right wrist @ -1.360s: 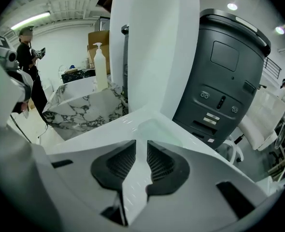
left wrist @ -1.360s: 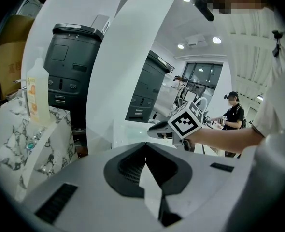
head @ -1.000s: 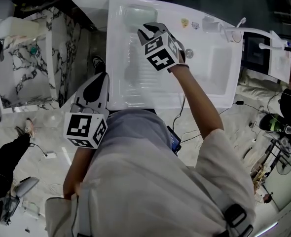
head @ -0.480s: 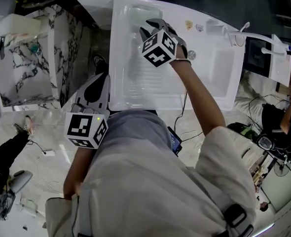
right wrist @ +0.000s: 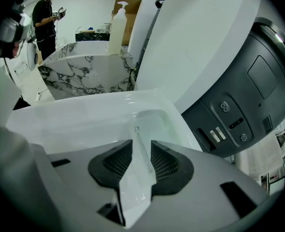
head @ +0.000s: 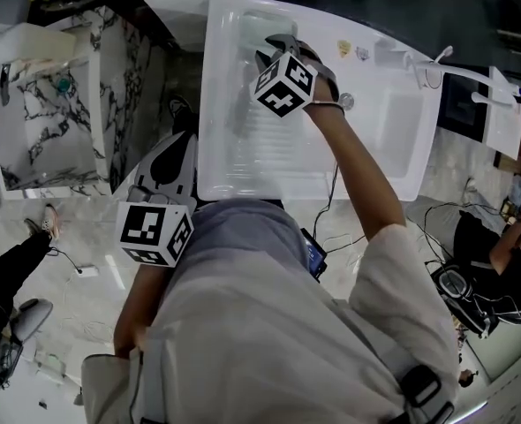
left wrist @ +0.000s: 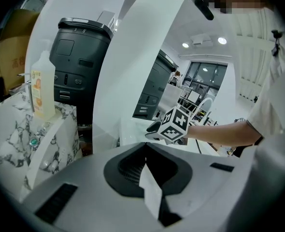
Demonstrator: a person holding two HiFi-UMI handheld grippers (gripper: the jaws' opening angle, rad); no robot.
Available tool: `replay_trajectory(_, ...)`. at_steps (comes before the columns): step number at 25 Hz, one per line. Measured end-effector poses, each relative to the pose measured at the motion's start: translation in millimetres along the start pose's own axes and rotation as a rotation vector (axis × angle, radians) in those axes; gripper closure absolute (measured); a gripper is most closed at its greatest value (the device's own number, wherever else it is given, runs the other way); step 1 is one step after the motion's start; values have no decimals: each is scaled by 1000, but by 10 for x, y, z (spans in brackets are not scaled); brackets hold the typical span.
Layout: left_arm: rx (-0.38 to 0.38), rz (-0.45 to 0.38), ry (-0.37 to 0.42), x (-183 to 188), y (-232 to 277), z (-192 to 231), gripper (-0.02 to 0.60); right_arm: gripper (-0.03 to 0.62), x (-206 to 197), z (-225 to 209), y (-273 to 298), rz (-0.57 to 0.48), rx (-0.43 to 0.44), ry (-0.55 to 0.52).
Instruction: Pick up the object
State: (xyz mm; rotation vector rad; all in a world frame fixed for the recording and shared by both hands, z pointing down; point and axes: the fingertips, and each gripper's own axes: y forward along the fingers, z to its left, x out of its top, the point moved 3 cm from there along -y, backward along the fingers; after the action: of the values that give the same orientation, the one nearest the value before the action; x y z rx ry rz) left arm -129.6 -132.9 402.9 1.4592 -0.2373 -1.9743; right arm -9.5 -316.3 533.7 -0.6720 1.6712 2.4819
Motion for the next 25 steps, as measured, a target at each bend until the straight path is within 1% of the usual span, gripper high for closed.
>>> replay_trajectory(7, 3, 7, -7, -14, 17, 48, 575, 473, 17, -1, 98, 7, 5, -22)
replay_trajectory(11, 5, 7, -6, -14, 23, 65, 575, 473, 3, 19, 149, 26, 9, -51)
replay_trajectory(16, 8, 10, -20, 2, 47, 108, 575, 476, -19, 41, 214, 57, 27, -62)
replay_trajectory(25, 11, 7, -38, -11, 47, 124, 575, 517, -7, 16, 222, 55, 11, -43)
